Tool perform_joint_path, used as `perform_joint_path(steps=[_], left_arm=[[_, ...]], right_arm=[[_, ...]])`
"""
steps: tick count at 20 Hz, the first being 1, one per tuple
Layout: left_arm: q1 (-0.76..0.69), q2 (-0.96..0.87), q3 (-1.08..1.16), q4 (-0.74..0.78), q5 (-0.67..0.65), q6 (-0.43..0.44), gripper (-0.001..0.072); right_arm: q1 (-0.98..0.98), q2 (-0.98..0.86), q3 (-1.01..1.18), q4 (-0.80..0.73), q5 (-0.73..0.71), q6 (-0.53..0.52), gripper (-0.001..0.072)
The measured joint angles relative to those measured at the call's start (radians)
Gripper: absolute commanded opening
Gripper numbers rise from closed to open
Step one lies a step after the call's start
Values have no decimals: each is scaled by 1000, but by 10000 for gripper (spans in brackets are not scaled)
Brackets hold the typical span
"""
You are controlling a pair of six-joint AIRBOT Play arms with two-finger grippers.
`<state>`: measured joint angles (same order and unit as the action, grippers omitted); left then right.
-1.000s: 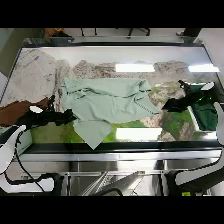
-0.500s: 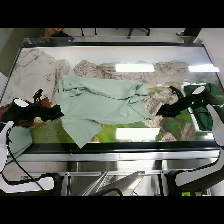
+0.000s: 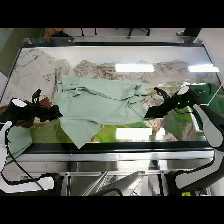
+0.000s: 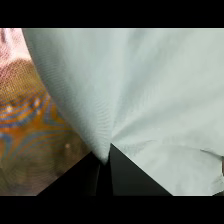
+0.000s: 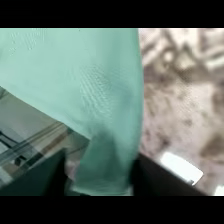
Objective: Fold the shirts.
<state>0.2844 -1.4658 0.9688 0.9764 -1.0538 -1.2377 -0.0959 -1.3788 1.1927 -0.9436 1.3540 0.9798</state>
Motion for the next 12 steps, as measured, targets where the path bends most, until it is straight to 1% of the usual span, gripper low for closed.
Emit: perform_joint_path(steps=[1,2,3,6,8,10,12], left_arm=[[0,0,0,0,-5,0,16],[0,0,2,0,-10,0,15],[0,0,5,0,-17,0,15],[0,23,43,0,-72,0,14],[1,80,107,-8,-126,-1,14],[5,173,221,-25,-178,-3,14],[18,278,386,-48,-201,-12,14]], right_arm=[[6,-1,-1,-9,-4,0,202],[10,0,0,-5,-1,0,76],[13,2,0,3,6,0,21],[17,29,15,43,26,0,21],[14,76,72,95,48,0,21],[-6,147,186,192,60,-2,21],[-43,228,337,312,51,-18,21]])
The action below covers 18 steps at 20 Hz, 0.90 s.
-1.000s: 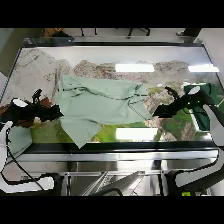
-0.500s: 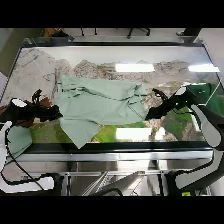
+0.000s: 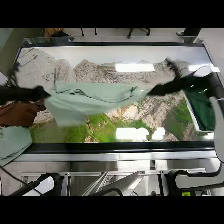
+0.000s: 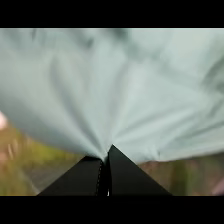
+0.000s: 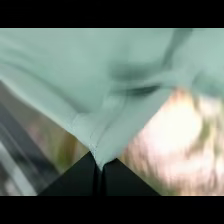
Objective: Fold the shirts.
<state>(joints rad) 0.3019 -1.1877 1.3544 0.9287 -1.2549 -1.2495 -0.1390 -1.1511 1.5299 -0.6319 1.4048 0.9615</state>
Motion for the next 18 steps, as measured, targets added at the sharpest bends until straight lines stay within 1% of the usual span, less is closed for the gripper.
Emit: perform_joint_path(steps=[2,4,6,8,10,13,16,18], left_arm=[[17,97,202,-18,4,-14,14],[29,179,405,-28,33,-23,14],[35,240,569,-31,71,-26,14],[39,288,666,-27,115,-30,14],[40,330,685,-20,147,-33,14],[41,354,622,-5,185,-24,14],[25,310,550,-11,191,-3,14],[-13,238,496,-10,186,19,15]], right_arm=[[-42,87,163,103,-69,-24,21],[-74,172,294,158,-153,-55,21],[-93,252,375,188,-238,-91,20],[-103,317,417,204,-319,-129,21],[-108,367,439,215,-385,-168,21],[-111,391,452,218,-440,-206,21],[-112,342,434,217,-423,-203,21],[-111,274,381,206,-394,-175,21]])
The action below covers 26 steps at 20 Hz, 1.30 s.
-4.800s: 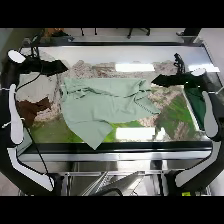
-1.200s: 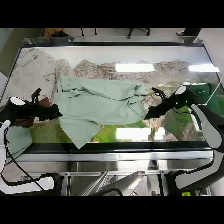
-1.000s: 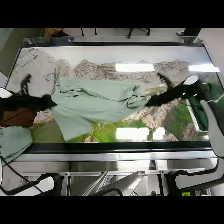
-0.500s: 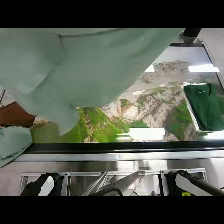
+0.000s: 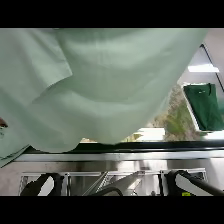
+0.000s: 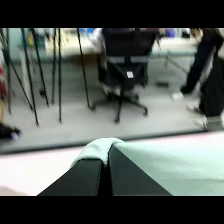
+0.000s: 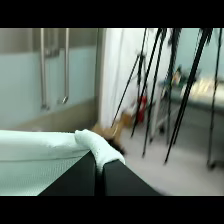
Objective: Fold the shirts.
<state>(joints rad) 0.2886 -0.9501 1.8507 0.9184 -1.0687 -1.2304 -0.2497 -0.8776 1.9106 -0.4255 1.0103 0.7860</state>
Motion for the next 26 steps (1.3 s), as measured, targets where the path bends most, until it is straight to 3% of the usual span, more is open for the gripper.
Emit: perform_joint_path(steps=[4,8,14,20,26], left_arm=[[-112,-224,-119,7,7,61,15],[-182,-512,-193,92,52,77,15],[-198,-848,-48,151,69,18,15],[-199,-950,137,257,-62,-54,15],[-199,-966,93,368,-186,-97,15]], right_arm=[[16,-161,-216,-34,-19,25,21],[51,-370,-430,-60,-179,-10,20],[58,-671,-401,30,-306,-55,20],[35,-714,-337,13,-258,-77,20],[29,-711,-381,-72,-126,-54,20]])
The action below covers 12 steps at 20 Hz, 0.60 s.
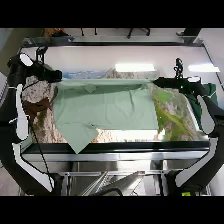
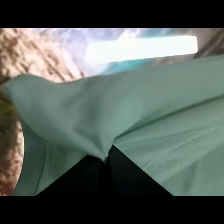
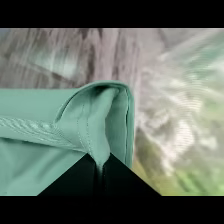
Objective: Fold the shirts.
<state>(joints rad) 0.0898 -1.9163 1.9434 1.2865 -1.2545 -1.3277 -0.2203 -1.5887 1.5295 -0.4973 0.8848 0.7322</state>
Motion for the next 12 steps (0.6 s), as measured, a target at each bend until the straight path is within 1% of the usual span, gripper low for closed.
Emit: perform_joint_path(steps=[6,12], left_arm=[[11,-2,-138,26,42,-8,15],[12,-2,-185,34,77,-8,19]], right_arm=[[2,-1,-69,-15,32,8,21],[30,-1,-83,-15,64,23,22]])
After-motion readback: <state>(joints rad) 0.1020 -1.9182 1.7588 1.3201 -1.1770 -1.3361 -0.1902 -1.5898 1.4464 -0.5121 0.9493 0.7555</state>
